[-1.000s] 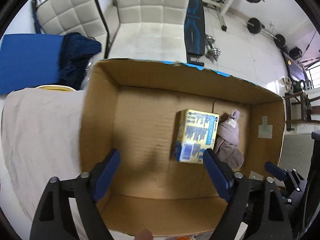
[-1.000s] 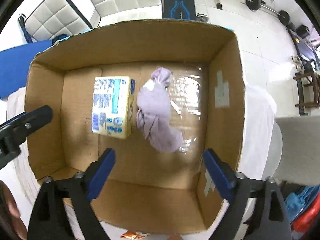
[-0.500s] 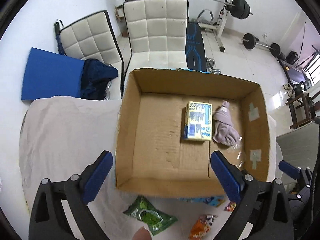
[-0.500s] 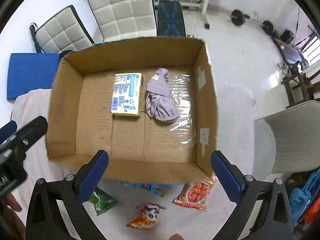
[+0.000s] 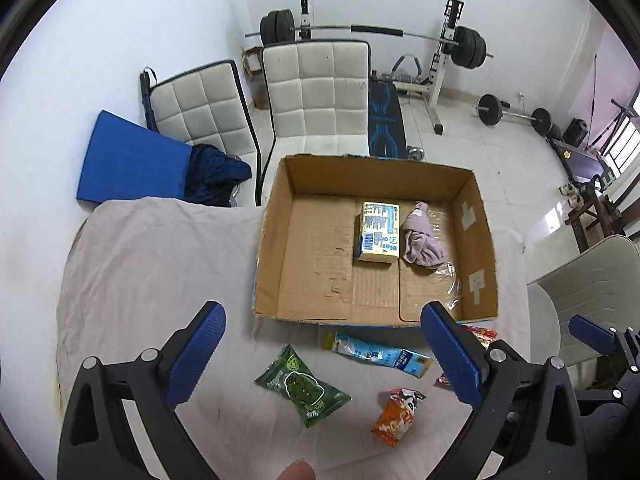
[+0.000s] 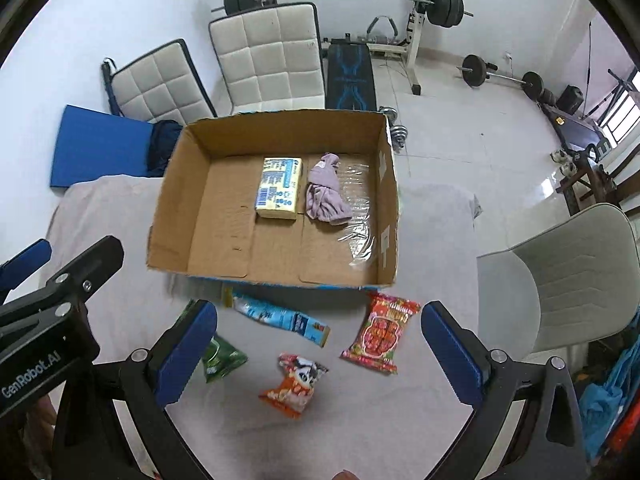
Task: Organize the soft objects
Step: 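Withdraw both tools from the box toward the remaining packets, then grasp the green Seeyeo packet with the left tool while the right grasps the red packet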
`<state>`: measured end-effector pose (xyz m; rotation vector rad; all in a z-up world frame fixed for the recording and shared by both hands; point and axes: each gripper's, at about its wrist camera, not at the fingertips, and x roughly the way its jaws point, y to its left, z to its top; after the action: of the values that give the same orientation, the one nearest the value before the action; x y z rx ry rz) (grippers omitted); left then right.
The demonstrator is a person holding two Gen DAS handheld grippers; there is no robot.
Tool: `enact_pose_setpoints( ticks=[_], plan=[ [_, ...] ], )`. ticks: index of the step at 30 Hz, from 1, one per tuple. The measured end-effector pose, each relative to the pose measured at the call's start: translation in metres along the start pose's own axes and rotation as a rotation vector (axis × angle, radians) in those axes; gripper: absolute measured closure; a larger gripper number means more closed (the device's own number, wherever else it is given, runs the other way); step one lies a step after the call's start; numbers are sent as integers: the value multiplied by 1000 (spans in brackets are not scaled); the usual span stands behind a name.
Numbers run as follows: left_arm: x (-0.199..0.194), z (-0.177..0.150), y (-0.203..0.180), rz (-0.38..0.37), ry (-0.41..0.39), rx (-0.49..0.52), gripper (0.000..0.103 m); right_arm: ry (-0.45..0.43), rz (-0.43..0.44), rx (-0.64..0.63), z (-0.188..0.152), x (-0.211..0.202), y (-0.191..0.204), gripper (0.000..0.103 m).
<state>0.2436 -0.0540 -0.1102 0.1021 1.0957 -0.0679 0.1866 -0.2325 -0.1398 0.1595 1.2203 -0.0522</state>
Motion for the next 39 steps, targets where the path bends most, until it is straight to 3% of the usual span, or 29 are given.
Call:
enact_pose_setpoints(
  ticks=[7,11,18,23,31,39],
  plan=[
    [-22,-18,7,-3,-10,-29,3,2,19,29,-23,-11,-20,0],
    [-5,-38,32,-1,57,-98,3,50,-1,122,-39,10,-58,0],
    [72,-79,68,22,259,-235,3,224,-57,248,-64,99,-110,0],
    [134,-103,71,19,410,-270,3,334,-24,329,-81,163,-122,0],
    [223,-133,65,30,601,-323,3,405,-15,405,-85,228,-125,0],
    [270,-152,61,-14,699,-407,3,435,21,439,-86,264,-122,3]
  ],
)
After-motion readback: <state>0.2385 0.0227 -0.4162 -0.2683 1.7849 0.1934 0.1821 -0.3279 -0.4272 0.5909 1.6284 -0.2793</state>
